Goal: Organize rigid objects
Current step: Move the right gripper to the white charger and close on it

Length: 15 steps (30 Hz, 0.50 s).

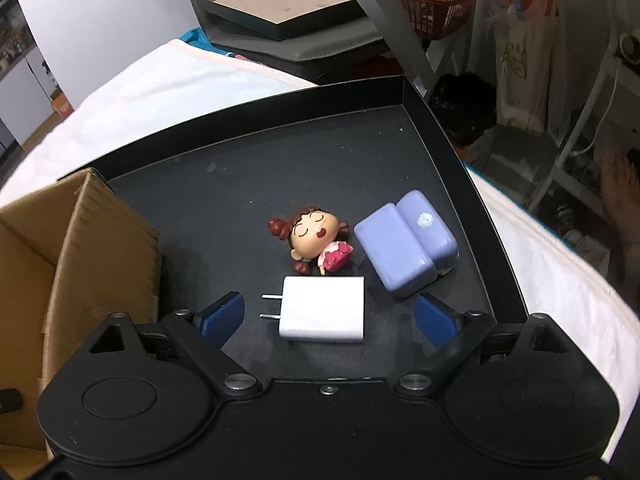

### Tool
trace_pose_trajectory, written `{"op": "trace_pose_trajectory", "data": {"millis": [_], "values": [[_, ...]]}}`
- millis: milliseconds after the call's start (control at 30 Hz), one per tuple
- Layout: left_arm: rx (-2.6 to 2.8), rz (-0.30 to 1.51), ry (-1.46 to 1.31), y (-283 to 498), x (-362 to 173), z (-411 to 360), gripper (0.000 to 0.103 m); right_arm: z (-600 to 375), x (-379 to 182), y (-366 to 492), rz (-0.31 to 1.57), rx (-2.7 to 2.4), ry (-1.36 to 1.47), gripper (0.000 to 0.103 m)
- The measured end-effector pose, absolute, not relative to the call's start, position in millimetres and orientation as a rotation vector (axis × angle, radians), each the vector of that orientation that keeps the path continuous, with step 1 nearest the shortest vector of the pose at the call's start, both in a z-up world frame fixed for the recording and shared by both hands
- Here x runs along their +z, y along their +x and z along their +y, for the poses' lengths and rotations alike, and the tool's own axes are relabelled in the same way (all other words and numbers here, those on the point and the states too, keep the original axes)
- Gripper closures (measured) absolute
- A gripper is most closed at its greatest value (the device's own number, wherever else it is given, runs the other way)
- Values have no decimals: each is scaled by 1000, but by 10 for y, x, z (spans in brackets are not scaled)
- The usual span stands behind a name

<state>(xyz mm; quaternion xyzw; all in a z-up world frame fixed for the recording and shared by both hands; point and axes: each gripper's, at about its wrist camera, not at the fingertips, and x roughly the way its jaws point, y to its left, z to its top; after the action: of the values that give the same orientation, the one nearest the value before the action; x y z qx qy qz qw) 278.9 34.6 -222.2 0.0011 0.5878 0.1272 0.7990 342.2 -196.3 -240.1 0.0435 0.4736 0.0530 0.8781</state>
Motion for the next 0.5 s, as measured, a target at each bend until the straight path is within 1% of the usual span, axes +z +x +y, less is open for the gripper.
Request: {"op": "trace_pose_trajectory", "data": {"millis": [33,67,100,167,233,500], "values": [[272,1263,0,2785,-2220,346,90,-1958,-2427,3424,987,117,89,22],[272,1262,-2,2783,-2214,343,90,-1962,-2469,3435,1010,118,94,50],[269,1259,-4,2781,-2207,340,90,-1989,-2470,3429,1012,128,135,54],[262,1260,-13,2774,-2199,346,90,-1993,-2440,3410,1034,115,141,54],[256,1259,-25,2764,-2193,362,90,-1962,-2413,3349,1018,120,104,54],[228,1260,-65,2732,-2167,435,90,-1939,-2200,3153,1011,132,135,54]]}}
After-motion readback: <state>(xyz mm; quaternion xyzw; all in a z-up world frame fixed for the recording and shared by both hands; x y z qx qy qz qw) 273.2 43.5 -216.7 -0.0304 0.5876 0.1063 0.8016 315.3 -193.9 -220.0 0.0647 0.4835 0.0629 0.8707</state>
